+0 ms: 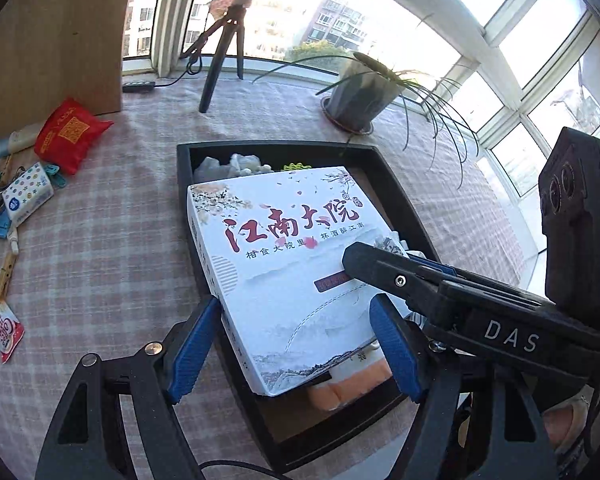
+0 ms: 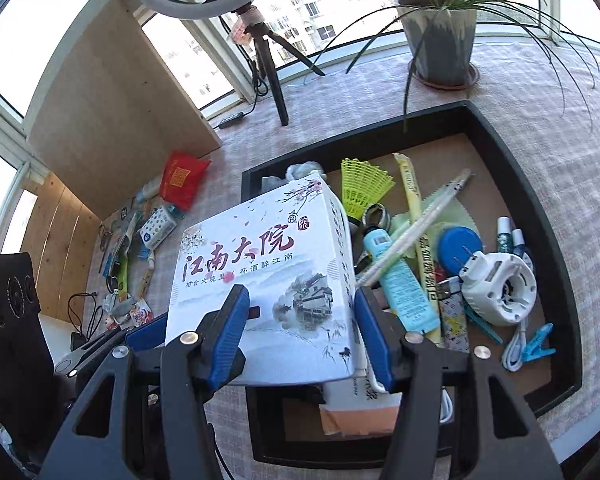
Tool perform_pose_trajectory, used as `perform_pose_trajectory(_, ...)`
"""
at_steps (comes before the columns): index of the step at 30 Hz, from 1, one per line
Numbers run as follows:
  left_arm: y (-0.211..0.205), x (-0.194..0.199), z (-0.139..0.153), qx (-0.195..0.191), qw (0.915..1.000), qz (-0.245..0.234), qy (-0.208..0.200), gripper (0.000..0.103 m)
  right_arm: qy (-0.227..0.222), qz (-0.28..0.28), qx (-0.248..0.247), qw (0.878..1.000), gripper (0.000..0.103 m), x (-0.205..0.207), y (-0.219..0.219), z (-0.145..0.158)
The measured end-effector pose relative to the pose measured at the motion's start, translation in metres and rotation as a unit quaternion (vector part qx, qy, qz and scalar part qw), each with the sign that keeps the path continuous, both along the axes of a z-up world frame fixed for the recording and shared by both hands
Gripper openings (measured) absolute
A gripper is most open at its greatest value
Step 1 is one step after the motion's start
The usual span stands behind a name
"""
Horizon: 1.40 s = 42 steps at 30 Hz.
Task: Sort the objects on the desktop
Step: 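Carry the white box with the right gripper and drop it into the black tray, then return the right gripper to the pile and grasp the white star-printed tissue pack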
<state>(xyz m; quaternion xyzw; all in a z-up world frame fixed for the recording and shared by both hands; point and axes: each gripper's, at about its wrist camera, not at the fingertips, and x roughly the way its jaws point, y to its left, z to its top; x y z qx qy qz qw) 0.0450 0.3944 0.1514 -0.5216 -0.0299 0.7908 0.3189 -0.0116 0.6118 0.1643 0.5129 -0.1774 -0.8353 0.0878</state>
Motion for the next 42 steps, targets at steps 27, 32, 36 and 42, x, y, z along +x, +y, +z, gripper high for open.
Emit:
perform_pose_trajectory(27, 0.026, 0.016, 0.015, -0.028, 0.9992, -0.027, 0.014, 0.073, 0.017, -0.021, -0.023, 0.999, 0.054, 0.018, 0.043, 0.011)
perform_pose_trajectory(32, -0.018, -0.009, 0.016, -0.038, 0.999, 0.02, 0.016, 0.073, 0.019, 0.03, -0.024, 0.999, 0.054, -0.003, 0.0, 0.015)
perform_pose_trajectory(36, -0.056, -0.029, 0.011, -0.042, 0.9973, 0.059, 0.014, 0.073, 0.018, 0.076, -0.027, 0.997, 0.054, -0.02, -0.039, 0.018)
perform_pose_trajectory(42, -0.118, -0.058, 0.001, -0.039, 0.9914, 0.125, 0.004, 0.073, 0.015, 0.134, -0.031, 0.99, 0.054, -0.051, -0.098, 0.024)
